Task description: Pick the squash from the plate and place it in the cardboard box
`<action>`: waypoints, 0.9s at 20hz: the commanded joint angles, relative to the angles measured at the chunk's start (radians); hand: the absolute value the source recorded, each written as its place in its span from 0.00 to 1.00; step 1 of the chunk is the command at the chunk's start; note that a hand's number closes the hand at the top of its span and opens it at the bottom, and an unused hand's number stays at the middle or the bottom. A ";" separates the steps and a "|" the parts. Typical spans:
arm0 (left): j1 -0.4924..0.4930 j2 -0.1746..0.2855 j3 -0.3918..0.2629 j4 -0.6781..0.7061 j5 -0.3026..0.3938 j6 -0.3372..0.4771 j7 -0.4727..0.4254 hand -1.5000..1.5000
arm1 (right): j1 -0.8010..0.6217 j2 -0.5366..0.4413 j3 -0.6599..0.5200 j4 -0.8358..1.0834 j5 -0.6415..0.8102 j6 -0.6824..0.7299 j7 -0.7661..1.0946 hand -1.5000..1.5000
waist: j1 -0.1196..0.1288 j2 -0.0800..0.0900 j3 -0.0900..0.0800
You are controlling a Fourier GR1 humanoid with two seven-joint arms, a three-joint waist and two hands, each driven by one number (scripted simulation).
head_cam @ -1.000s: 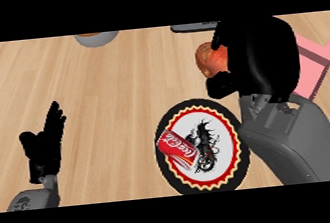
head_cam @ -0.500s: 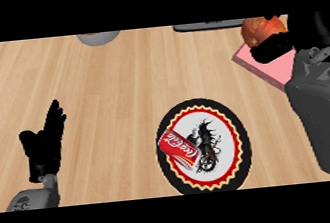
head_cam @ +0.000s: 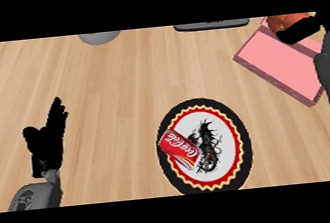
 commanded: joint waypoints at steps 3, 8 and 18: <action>0.036 -0.003 -0.005 -0.016 0.000 -0.023 -0.013 0.50 | 0.000 -0.072 -0.028 0.314 0.059 -0.153 -0.170 1.00 | 0.014 0.004 0.000; 0.019 -0.019 -0.024 -0.091 -0.017 0.004 0.059 0.50 | -0.064 -0.049 -0.142 0.538 -0.019 -0.263 -0.205 0.00 | 0.015 0.003 0.001; 0.032 -0.021 -0.006 -0.030 -0.016 -0.017 -0.020 0.50 | -0.123 -0.054 -0.361 0.711 -0.308 -0.368 -0.648 0.00 | 0.033 0.015 0.003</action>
